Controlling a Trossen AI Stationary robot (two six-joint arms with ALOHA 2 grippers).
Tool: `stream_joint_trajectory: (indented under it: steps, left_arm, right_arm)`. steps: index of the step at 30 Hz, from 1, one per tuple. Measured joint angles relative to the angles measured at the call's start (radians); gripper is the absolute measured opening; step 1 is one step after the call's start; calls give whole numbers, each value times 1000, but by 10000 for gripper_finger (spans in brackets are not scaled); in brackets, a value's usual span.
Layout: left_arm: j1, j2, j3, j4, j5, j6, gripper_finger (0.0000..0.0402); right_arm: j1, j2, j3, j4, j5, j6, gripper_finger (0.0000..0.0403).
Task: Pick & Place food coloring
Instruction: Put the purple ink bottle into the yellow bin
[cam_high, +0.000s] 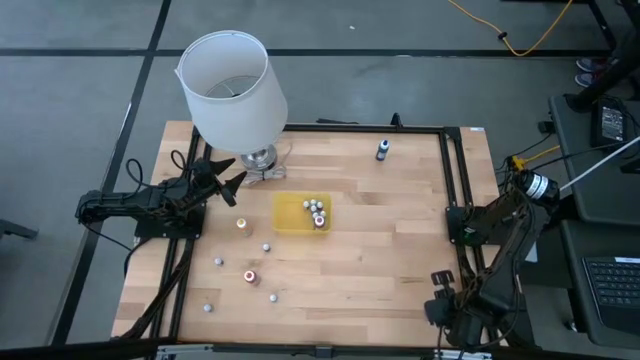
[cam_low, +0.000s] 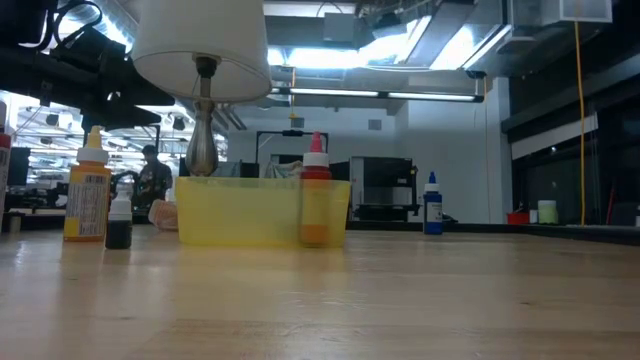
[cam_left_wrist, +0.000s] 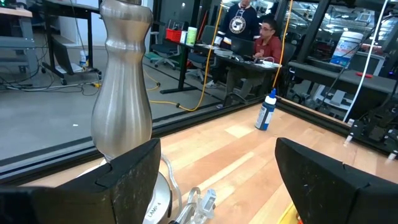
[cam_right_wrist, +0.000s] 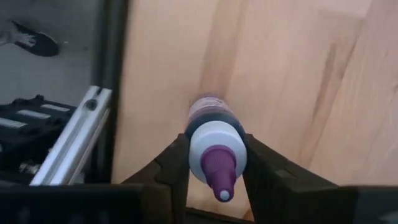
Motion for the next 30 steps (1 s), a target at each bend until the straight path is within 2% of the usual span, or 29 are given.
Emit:
stream_joint_trajectory:
  steps: [9,15,25,30]
  left_arm:
    - [0,0,0,0,0,0,311]
    - [0,0,0,0,0,0,313]
    - [0,0,0,0,0,0,311]
    - [0,0,0,0,0,0,313]
  right_arm:
    - [-84,-1,179,-200,10,-143,124]
    - [-187,-1,312,-334,69,-293,124]
    - [-456,0,417,-318,107,-502,124]
    - [-605,41,478,-302,108,-587,125]
